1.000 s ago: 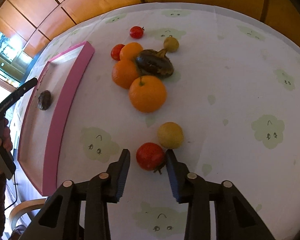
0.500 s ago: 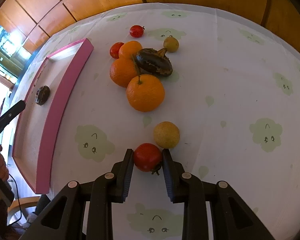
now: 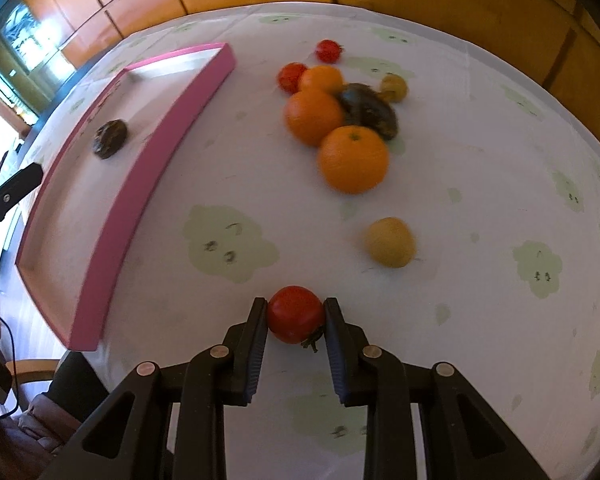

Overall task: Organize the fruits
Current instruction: 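Carry the red tomato into the pink tray and open the right tool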

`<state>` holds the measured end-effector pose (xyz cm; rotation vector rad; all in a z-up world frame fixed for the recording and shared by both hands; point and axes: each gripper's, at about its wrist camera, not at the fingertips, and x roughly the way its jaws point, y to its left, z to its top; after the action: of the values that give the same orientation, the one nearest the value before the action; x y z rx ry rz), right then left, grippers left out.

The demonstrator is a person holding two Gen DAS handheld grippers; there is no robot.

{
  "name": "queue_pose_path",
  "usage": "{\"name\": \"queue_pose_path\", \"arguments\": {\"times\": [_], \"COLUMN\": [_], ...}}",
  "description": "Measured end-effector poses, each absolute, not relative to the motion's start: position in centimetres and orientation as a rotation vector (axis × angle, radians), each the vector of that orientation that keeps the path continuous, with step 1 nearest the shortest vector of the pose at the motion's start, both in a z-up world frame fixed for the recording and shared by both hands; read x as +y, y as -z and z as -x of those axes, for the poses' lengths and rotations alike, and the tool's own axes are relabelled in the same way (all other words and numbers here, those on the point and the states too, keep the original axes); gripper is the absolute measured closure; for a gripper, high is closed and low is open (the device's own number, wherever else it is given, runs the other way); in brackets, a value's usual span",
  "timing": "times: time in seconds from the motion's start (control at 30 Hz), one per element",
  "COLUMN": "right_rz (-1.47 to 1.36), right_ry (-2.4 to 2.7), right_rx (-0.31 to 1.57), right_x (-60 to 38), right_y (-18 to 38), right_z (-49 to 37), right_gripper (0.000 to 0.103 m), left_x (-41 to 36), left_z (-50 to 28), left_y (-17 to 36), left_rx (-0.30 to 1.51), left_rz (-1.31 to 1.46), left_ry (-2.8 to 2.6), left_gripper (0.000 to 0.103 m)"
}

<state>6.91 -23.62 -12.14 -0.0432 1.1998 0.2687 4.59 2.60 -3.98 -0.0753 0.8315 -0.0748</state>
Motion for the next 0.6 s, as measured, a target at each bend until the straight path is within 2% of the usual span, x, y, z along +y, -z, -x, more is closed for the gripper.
{"name": "queue_pose_path", "arguments": {"times": [0.43,0.6], "right_rz": [-0.013,-0.029], "right_ry": [-0.435,-0.461], "right_rx": [1.033,1.046], "right_x": [-15.7,-12.4], "right_y": [7.2,7.4], "right_z": [-7.9,-10.3], "right_gripper": [0.075,0.075], "left_x": [4.5,5.8], "left_z": [-3.6,-3.5], "left_y": [3.9,4.1], "left_rx": [0.807,0.804], "left_rz": [0.095,0.114], "left_ry": [0.03,0.001], "left_gripper": [0.026,0.026]}}
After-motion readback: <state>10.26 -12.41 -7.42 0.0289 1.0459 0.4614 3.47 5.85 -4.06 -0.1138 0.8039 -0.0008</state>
